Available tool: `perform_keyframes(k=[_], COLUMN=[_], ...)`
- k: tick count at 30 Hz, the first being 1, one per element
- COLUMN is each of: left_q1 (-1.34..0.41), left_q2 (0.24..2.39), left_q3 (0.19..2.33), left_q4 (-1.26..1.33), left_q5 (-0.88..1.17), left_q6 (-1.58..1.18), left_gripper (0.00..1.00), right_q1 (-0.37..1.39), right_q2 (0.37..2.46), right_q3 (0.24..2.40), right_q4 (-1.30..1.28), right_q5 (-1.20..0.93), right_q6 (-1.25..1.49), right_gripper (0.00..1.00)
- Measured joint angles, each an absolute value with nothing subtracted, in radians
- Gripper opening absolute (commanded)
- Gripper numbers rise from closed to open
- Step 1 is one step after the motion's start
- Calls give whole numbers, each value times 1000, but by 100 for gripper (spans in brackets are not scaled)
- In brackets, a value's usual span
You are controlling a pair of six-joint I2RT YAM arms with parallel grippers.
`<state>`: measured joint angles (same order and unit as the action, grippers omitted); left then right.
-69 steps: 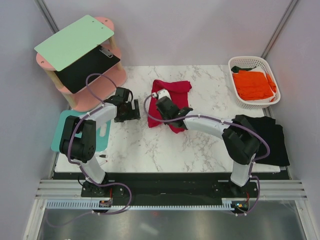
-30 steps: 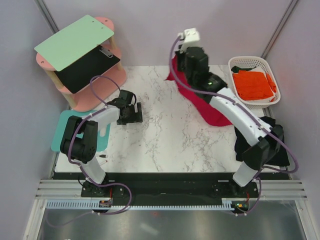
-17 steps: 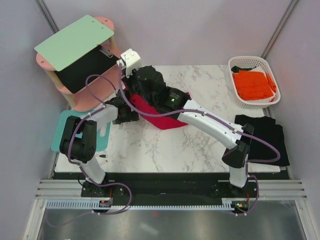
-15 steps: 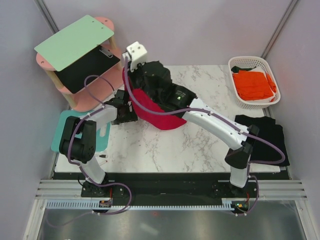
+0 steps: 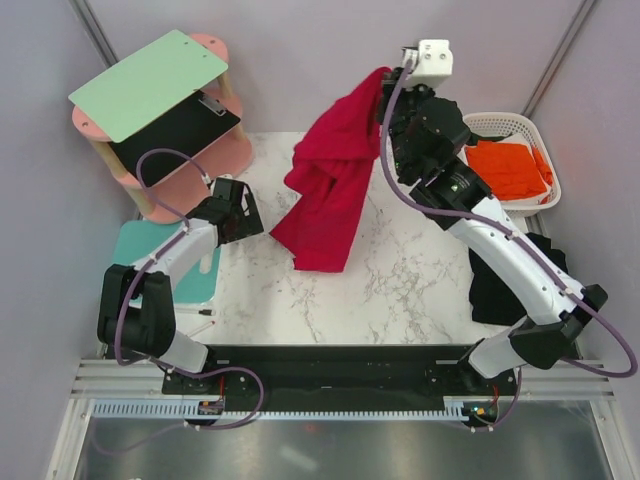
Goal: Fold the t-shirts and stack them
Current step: Flatten out the tshirt
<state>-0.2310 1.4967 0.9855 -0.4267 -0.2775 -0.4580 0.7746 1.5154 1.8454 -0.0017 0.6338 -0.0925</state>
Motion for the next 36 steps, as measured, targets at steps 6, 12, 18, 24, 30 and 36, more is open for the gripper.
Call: perform_keyframes(k=[6, 12, 18, 24, 30, 36], left_q1=[-231, -241, -345, -463, -465, -462], left_q2=[1576, 1629, 1634, 1659, 1728, 1810], left_q3=[986, 986, 1003, 1047, 1069, 1106], left_q4=[-425, -424, -403, -341, -276, -250], left_q5=[-247, -220, -190, -112, -41, -22], left_q6=[-458, -457, -456, -456, -464, -478], left_gripper=[96, 96, 96, 96, 96, 89], right_q1=[498, 365, 286, 293, 293, 294], right_q2=[1477, 1541, 1546, 1492, 1524, 1694], right_q3=[1438, 1215, 1166, 1150, 1146, 1151], right_q4=[-16, -148, -203, -170, -97, -91], right_q5=[658, 678, 670, 582, 395, 280], right_q6=[112, 281, 367, 371, 371, 371], right_gripper=[1, 24, 93, 94, 91, 88])
